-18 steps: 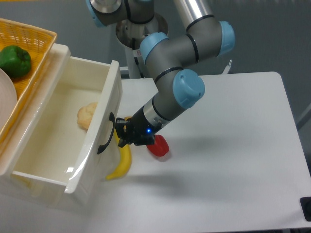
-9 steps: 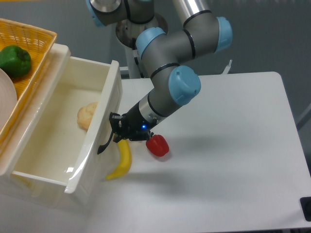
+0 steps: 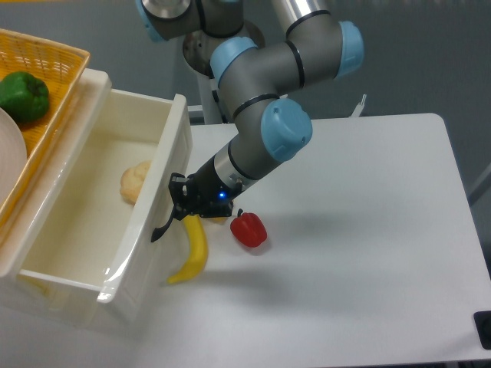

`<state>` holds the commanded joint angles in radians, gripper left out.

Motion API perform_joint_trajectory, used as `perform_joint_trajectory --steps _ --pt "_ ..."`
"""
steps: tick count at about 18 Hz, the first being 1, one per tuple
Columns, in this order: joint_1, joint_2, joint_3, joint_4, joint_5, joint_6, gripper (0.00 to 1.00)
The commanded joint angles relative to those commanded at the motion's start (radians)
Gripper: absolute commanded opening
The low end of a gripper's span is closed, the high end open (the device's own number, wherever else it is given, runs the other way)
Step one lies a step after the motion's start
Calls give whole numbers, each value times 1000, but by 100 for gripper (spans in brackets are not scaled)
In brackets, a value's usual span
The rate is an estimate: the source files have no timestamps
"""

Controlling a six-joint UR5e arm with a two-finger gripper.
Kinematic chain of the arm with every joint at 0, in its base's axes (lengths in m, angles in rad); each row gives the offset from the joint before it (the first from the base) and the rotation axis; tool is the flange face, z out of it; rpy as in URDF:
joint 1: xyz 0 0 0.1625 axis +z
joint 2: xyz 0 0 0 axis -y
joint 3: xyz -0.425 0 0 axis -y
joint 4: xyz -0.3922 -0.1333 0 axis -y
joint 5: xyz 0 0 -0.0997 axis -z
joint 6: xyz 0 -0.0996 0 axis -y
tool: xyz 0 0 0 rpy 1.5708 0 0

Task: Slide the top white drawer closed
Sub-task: 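Push the drawer front inward into the white cabinet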

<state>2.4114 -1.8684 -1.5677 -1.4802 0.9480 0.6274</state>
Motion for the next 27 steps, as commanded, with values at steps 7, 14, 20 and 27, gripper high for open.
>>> perform_joint_trajectory --steps 7,14,20,27 --pt "-14 8 -2 -3 -2 0 0" --pt "-38 9 -2 -3 0 -3 0" --pt "-63 9 -5 -3 -2 -11 0" --pt "-86 18 -6 -29 -2 -12 0"
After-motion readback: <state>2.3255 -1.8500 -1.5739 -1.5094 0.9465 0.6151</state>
